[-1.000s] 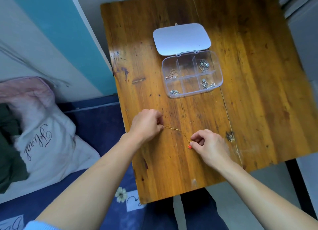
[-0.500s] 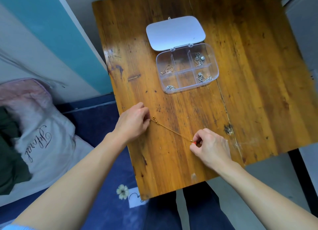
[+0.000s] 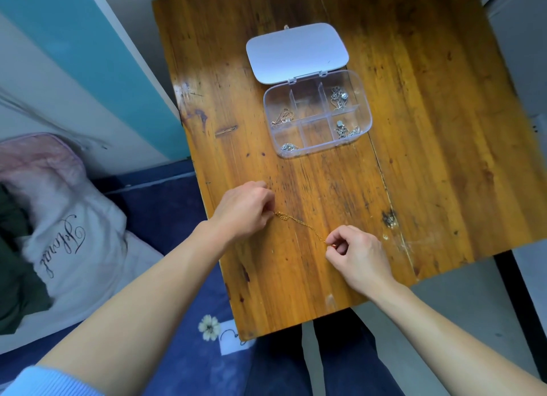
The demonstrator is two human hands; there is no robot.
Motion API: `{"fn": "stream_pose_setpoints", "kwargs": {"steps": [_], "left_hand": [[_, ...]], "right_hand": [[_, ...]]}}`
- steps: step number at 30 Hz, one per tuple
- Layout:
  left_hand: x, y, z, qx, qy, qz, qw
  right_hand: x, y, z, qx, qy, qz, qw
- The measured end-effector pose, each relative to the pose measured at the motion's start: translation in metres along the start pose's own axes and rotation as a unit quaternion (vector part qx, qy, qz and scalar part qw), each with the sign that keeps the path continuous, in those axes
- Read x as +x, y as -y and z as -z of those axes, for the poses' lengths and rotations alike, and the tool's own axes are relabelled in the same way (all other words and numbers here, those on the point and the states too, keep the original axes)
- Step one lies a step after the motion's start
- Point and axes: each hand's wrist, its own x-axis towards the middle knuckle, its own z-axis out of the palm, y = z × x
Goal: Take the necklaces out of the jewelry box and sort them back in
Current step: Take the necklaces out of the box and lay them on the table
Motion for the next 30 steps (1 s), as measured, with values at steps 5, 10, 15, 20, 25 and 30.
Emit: {"fn": "stream_pose_setpoints", "kwargs": {"steps": [5,10,15,20,25,30], "left_hand": [[0.003,0.014,0.014,0.069,-0.011,-0.021,0.997],[0.004,0.028,0.023,0.102,-0.031,-0.049,0.993],[-0.003,0.039,0.023,0.091,-0.04,-0.048,0.994],[-0.011,0.043,0.018,0.021,-0.059,-0.019,0.998],[-0.008,0.043,0.025,-0.063,-0.051,0.029,0.996],[0.02,0.042,0.049,-0.202,-0.159,0.152,0.954]], "right_hand": [[-0.009,0.011,-0.003,0.065,0.051,-0.024,0.996],[-0.022,0.045,-0.03,0.133,0.099,-0.02,0.986],[-0.031,0.063,-0.059,0.023,0.112,0.021,0.993],[-0.035,0.062,-0.065,-0.037,0.107,0.073,0.991],[-0.011,0.058,-0.02,-0.03,0.105,0.058,0.992],[0.082,0.079,0.071,0.017,-0.094,0.081,0.992]]}}
